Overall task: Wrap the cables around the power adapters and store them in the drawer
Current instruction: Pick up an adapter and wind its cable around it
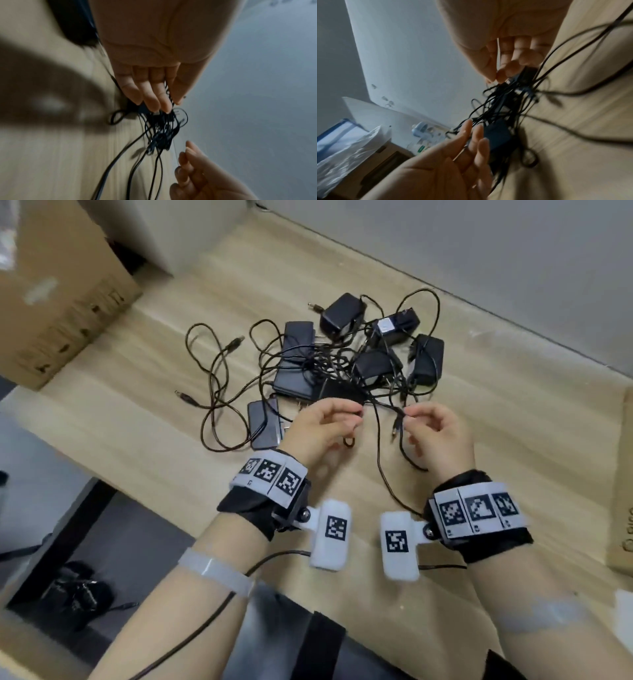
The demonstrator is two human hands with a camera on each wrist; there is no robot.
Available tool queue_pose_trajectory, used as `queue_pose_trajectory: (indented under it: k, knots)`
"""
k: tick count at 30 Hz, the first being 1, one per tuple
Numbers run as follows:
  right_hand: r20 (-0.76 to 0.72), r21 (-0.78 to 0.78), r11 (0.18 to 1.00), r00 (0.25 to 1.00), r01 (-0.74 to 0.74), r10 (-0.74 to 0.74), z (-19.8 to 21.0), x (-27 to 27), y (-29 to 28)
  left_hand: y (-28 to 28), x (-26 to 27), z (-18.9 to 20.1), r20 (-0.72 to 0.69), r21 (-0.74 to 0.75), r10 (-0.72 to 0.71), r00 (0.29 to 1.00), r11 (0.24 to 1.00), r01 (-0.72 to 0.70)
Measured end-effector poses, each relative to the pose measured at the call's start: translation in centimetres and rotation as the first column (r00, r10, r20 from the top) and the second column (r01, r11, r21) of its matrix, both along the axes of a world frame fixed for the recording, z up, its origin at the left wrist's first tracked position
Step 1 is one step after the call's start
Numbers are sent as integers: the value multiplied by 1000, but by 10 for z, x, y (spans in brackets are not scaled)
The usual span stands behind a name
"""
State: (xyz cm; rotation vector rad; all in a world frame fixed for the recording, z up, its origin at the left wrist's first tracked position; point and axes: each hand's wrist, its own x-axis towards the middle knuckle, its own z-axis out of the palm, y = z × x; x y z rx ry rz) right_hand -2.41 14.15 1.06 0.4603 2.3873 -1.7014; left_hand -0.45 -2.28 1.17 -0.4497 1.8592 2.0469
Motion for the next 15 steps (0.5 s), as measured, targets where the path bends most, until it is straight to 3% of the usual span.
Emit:
queue_pose_trajectory:
  k: [3,6,10,15]
  knots:
    - [-6,82,993,996,87,-86,-17,-11,28,22,-17,-8,-34,-151,100,994,983,-104]
    - [-10,150,985,996,84,-83,-26,-32,37,26,-29,-14,-88,-255,206,975,941,-222]
    - [42,283,958,999,-40,30,-23,-73,29,19,-41,-14,-123,-439,150,981,878,-189]
    - [150,355,913,976,-203,158,-26,-100,12,-4,-52,-7,-173,-817,-82,982,569,-96]
